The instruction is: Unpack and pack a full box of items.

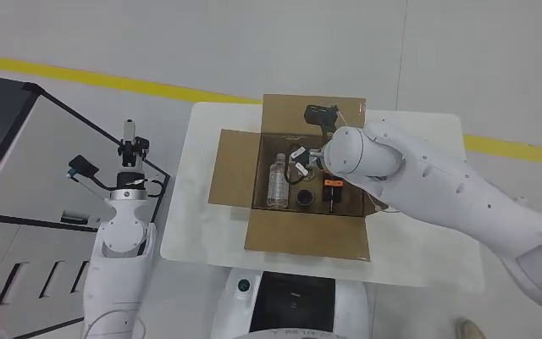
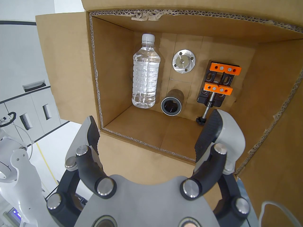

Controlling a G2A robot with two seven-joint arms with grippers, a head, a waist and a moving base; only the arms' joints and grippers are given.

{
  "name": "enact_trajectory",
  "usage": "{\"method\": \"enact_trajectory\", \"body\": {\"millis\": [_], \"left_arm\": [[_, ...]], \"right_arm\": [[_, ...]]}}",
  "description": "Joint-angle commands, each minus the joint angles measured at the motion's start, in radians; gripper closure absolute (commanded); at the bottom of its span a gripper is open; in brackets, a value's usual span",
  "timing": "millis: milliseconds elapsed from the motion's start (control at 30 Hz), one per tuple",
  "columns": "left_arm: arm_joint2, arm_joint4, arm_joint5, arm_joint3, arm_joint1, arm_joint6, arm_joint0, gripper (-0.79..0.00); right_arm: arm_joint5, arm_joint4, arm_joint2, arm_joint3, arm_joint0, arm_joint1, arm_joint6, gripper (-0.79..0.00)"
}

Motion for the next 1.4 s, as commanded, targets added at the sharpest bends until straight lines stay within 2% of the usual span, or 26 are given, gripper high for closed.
{"method": "enact_trajectory", "body": {"millis": [0, 600, 633, 667, 700, 767, 800, 967, 1133, 1267, 1367], "left_arm": [[0.000, 0.000, 0.000, 0.000, 0.000, 0.000, 0.000, -0.785], [0.000, 0.000, 0.000, 0.000, 0.000, 0.000, 0.000, -0.785], [0.000, 0.000, 0.000, 0.000, 0.000, 0.000, 0.000, -0.785], [0.000, 0.000, 0.000, 0.000, 0.000, 0.000, 0.000, -0.785], [0.000, 0.000, 0.000, 0.000, 0.000, 0.000, 0.000, -0.785], [0.000, 0.000, 0.000, 0.000, 0.000, 0.000, 0.000, -0.785], [0.000, 0.000, 0.000, 0.000, 0.000, 0.000, 0.000, -0.785], [0.000, 0.000, 0.000, 0.000, 0.000, 0.000, 0.000, -0.785], [0.000, 0.000, 0.000, 0.000, 0.000, 0.000, 0.000, -0.785], [0.000, 0.000, 0.000, 0.000, 0.000, 0.000, 0.000, -0.785], [0.000, 0.000, 0.000, 0.000, 0.000, 0.000, 0.000, -0.785]], "right_arm": [[0.001, 0.000, 0.000, 0.000, 0.000, 0.000, 0.000, -0.785], [0.001, 0.000, 0.000, 0.000, 0.000, 0.000, 0.000, -0.785], [-0.008, 0.002, 0.000, 0.002, -0.005, 0.000, -0.002, -0.570], [-0.051, 0.019, 0.006, 0.024, -0.020, 0.001, 0.001, -0.391], [-0.098, 0.019, 0.004, 0.046, -0.028, 0.001, 0.008, -0.360], [-0.132, 0.011, -0.015, 0.062, -0.045, -0.016, 0.000, -0.391], [-0.138, 0.005, -0.026, 0.068, -0.049, -0.028, -0.006, -0.465], [-0.167, -0.018, -0.070, 0.152, -0.045, -0.102, -0.011, -0.403], [-0.202, -0.023, -0.087, 0.259, -0.038, -0.171, -0.005, -0.388], [-0.227, -0.054, -0.092, 0.347, -0.044, -0.224, 0.011, -0.391], [-0.244, -0.099, -0.092, 0.413, -0.059, -0.270, 0.027, -0.428]]}}
